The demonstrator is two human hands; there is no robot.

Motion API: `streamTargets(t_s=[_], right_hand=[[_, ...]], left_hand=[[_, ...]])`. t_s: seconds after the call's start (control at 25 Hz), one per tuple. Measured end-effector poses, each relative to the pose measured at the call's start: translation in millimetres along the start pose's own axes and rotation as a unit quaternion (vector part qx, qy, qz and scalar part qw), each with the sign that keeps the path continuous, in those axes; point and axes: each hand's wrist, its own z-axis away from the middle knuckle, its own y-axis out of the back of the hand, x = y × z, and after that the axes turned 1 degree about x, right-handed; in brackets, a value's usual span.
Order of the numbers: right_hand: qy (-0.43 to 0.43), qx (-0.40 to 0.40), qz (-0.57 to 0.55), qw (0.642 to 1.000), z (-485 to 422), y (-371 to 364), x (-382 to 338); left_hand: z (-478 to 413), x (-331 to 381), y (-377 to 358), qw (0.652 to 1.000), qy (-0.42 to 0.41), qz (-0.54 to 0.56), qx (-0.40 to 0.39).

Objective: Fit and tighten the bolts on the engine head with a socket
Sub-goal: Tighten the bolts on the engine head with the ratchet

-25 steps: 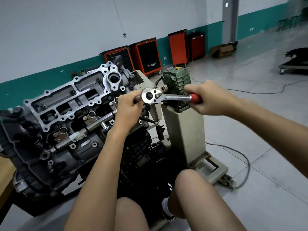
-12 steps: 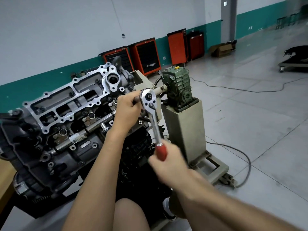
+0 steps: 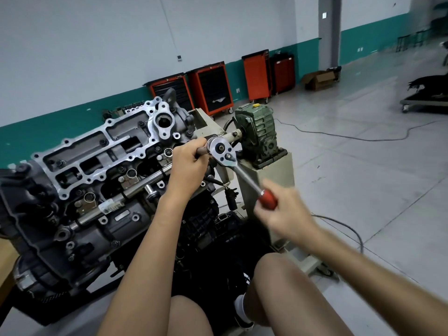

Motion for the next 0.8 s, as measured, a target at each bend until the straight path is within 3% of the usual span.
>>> streamTargets(t_s=[0.08, 0.16, 0.24, 0.32, 0.44, 0.52, 0.6, 0.68, 0.8], right_hand=[[-0.076, 0.033, -0.166, 0.983, 34, -52, -23], [-0.124, 0.037, -0.311, 0.942, 48, -99, -53], [-0.147, 0.025, -0.358, 0.922, 48, -112, -64], [-0.127, -0.009, -0.289, 0.949, 42, -83, -45], [-0.035, -0.08, -0.095, 0.992, 12, -7, -2], [0.061, -0.117, 0.065, 0.989, -30, 43, 6], [0.161, -0.094, 0.207, 0.96, -69, 73, -1], [0.185, -0.062, 0.24, 0.951, -79, 75, -2], [0.071, -0.041, 0.091, 0.992, -29, 31, 5]], left_hand=[[-1, 0, -2, 1.0, 0.005, -0.013, 0.004], [-1, 0, -2, 1.0, 0.011, -0.014, 0.004], [-1, 0, 0, 1.0, 0.01, -0.014, -0.004], [-2, 1, 1, 1.0, 0.005, -0.017, -0.016], [-3, 5, 1, 1.0, -0.007, -0.013, -0.022], [-3, 5, 1, 1.0, -0.011, -0.009, -0.02], [-2, 3, 1, 1.0, -0.008, -0.006, -0.02], [0, 1, 3, 1.0, -0.003, 0.001, -0.012], [2, 0, 1, 1.0, -0.006, 0.003, 0.006]])
